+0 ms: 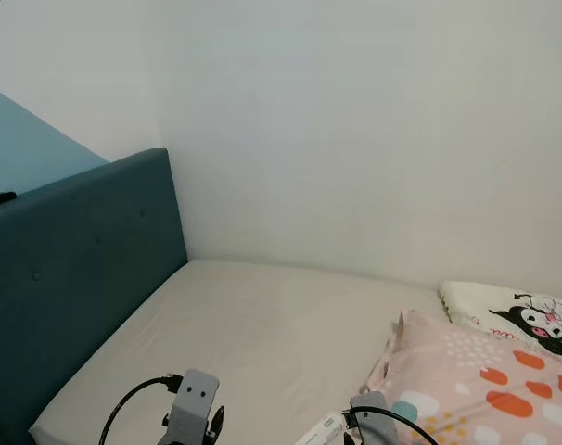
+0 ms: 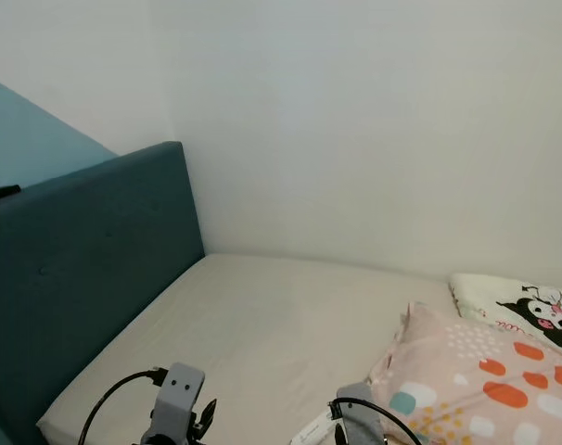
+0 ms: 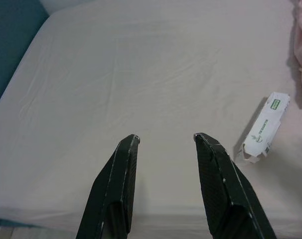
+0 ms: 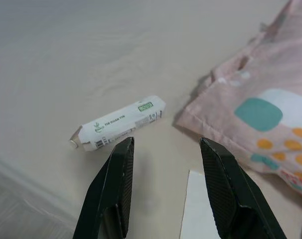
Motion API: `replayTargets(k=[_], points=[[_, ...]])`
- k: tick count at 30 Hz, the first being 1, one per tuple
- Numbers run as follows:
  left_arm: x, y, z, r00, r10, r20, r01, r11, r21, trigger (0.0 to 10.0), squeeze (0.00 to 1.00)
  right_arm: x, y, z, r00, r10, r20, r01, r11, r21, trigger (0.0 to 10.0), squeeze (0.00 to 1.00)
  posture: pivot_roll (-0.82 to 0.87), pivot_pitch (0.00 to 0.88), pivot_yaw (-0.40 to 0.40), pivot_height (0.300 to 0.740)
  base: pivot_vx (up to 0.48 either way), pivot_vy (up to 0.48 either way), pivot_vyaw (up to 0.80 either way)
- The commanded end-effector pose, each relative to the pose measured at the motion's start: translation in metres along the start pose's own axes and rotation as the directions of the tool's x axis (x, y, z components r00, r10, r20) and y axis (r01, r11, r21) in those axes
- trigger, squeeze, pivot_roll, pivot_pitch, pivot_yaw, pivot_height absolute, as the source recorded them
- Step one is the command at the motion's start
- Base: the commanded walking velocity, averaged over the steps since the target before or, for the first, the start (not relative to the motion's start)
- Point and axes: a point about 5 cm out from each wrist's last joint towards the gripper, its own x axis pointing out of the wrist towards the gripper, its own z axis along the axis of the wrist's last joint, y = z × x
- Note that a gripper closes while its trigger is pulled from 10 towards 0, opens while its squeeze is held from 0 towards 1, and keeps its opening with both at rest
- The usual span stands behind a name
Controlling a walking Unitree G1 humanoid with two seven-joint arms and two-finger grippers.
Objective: Clean up the room
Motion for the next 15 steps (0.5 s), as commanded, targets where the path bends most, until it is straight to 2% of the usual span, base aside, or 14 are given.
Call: replayTargets(k=[1,11,15], points=[[-0.0017,0.0016,-0.0052,1.0,0.007,-0.022,-0.008,1.0,-0.013,10.0,0.0,-0.0014,0.0046,-0.0022,1.0,0.015,-0.011,-0.015,1.0,-0.005,10.0,0.0,-0.02,0.064,0.014,0.74,0.0,0.0,0.0],[-0.0017,0.0001,-0.0043,1.0,0.0,-0.017,-0.001,1.0,-0.017,10.0,0.0,-0.0021,0.006,-0.0034,1.0,0.019,-0.013,-0.019,1.0,-0.001,10.0,0.0,-0.02,0.069,0.016,0.74,0.0,0.0,0.0],[-0.0013,-0.0023,-0.0025,1.0,-0.02,-0.006,0.02,1.0,0.009,10.0,0.0,-0.0022,0.0053,-0.0037,1.0,0.016,-0.013,-0.016,1.0,-0.001,10.0,0.0,-0.03,0.069,0.019,0.74,0.0,0.0,0.0]])
